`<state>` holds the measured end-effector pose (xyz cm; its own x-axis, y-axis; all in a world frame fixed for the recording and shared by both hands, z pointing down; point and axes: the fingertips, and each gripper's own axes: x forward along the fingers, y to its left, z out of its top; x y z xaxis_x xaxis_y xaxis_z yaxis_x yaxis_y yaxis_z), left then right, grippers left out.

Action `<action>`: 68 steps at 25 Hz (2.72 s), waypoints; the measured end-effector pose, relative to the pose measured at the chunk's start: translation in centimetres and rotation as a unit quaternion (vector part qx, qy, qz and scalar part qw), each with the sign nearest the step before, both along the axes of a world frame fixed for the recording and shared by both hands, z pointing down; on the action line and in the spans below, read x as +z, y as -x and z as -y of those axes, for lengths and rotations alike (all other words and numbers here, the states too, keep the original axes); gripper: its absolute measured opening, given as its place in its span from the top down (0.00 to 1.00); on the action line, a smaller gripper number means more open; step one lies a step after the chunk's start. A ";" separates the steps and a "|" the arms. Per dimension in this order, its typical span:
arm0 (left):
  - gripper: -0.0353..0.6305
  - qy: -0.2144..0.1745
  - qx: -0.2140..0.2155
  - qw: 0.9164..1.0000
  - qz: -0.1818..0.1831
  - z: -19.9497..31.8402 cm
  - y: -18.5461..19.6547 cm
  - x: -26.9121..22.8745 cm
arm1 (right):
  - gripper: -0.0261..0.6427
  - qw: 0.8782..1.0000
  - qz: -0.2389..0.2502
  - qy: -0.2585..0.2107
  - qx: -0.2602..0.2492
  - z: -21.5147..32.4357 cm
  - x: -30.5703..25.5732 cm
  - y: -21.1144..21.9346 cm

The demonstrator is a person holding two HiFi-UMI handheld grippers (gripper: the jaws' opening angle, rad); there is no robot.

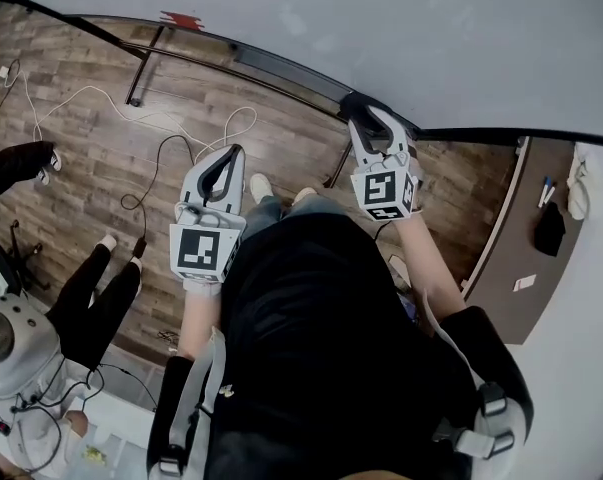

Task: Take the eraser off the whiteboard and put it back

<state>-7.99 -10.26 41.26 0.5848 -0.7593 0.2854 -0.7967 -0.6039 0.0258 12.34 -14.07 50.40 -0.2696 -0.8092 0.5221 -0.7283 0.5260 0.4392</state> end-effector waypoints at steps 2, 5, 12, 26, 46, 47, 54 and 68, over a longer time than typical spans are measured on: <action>0.94 0.007 0.006 1.000 -0.001 0.5 -0.1 -0.1 | 0.79 1.000 0.009 -0.013 0.005 -0.1 -1.4 0.3; 0.94 0.000 0.022 1.000 -0.013 1.0 -0.9 -0.5 | 0.84 0.999 0.023 -0.033 0.015 -0.6 -3.5 0.0; 0.94 -0.014 0.061 0.998 -0.025 1.4 -3.1 -1.4 | 0.90 0.994 0.066 -0.082 0.036 -2.0 -8.1 -0.7; 0.94 -0.035 0.119 0.991 -0.048 1.4 -6.7 -3.9 | 0.92 0.972 0.178 -0.133 0.070 -5.8 -13.5 -1.9; 0.94 -0.050 0.154 0.985 -0.059 0.4 -7.0 -5.8 | 0.92 0.950 0.252 -0.144 0.117 -10.1 -16.3 -3.0; 0.94 -0.051 0.154 0.985 -0.061 0.4 -7.0 -5.8 | 0.92 0.950 0.252 -0.143 0.117 -10.1 -16.2 -3.0; 0.94 -0.047 0.157 0.985 -0.051 0.1 -6.8 -6.0 | 0.92 0.948 0.256 -0.138 0.128 -10.5 -15.4 -3.1; 0.94 -0.044 0.156 0.986 -0.050 -0.5 -5.8 -5.3 | 0.92 0.948 0.252 -0.135 0.139 -11.2 -15.0 -3.2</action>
